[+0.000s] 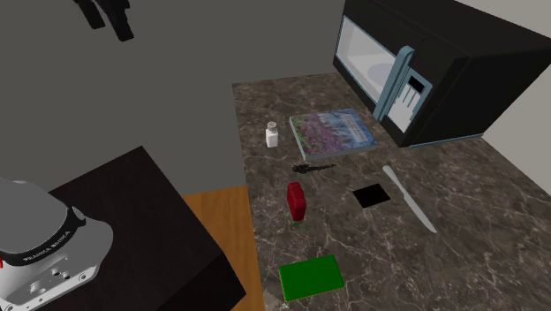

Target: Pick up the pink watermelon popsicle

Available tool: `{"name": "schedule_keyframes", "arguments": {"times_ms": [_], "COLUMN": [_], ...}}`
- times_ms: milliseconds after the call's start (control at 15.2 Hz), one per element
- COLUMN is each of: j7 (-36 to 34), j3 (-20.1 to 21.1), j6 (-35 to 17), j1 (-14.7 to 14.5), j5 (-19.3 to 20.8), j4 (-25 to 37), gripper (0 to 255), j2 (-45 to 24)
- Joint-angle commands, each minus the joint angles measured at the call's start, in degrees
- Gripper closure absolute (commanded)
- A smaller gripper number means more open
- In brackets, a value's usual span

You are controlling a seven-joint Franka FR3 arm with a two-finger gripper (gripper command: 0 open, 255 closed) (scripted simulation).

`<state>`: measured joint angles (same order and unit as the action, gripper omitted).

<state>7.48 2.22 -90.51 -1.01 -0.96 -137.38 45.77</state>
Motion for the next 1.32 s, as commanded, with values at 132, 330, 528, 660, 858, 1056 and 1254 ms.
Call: {"name": "schedule_keyframes", "arguments": {"times_ms": [132, 330, 528, 660, 858, 1056, 1254], "j7": [3.5, 8.8, 14.0, 17.5, 22.6, 27.8, 33.1], "j3": [-2.3, -6.0, -9.7, -12.2, -16.1, -20.0, -23.9], "j6": [-2.3, -6.1, -10.1, -13.0, -17.6, -22.4, -27.2], "j1": [0.4, 1.2, 2.0, 2.6, 3.3, 3.7, 3.8], "j5": [1.8, 4.5, 7.2, 8.9, 11.2, 13.1, 14.2], "j4": [-2.4, -5.4, -7.7, -8.8, -9.7, -9.8, -9.0], "gripper": [0, 0, 0, 0, 0, 0, 0], "j2": [0.1, -0.5, -2.0, -3.7, -7.0, -11.2, -16.4]}}
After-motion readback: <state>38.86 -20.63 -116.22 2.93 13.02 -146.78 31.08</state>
